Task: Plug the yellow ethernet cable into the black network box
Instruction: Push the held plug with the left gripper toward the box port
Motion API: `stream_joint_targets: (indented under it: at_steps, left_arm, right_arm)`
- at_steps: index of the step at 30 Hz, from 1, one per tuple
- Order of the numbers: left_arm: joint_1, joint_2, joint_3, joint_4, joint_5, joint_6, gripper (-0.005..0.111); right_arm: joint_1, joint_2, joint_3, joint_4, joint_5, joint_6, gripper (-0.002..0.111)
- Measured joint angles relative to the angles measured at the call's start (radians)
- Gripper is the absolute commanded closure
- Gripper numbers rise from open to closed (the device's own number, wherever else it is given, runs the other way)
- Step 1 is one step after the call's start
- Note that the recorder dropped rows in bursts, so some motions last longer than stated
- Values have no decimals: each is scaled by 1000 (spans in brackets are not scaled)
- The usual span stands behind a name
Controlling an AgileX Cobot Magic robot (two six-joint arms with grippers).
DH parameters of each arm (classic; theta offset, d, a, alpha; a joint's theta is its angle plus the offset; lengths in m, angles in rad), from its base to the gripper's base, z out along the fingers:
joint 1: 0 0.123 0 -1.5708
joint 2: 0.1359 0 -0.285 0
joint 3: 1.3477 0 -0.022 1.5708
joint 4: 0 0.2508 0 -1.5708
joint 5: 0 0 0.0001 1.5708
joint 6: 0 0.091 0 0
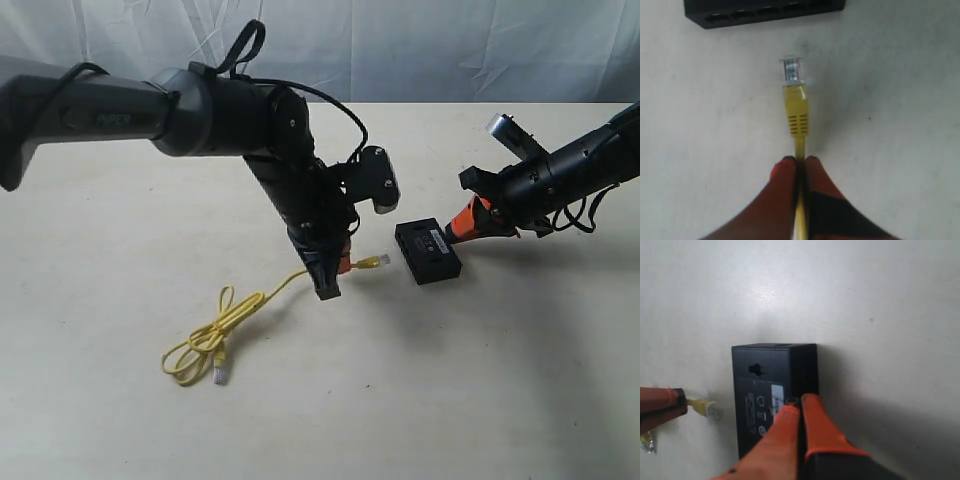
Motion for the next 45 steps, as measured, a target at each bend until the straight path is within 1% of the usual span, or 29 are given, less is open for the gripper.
stream_joint_targets:
  at_steps: [9,19,29,33,38,45]
  left_arm:
    - [0,18,0,-22,-42,9,107]
    - [0,21,-26,-97,-65,9,107]
    - [0,24,-31,-97,-65,9,107]
    - [0,51,-35,-49,-65,-1,107]
    - [0,60,-38,-36,-96,-10,107]
    - [0,64,-76,-36,-104,-12,107]
  right_arm:
    - [0,0,0,0,-2,0,108]
    - [0,0,0,0,-2,0,108]
    - [0,0,0,0,0,0,108]
    - [0,0,0,0,0,0,108]
    - [0,0,0,0,0,0,108]
    - [0,0,0,0,0,0,108]
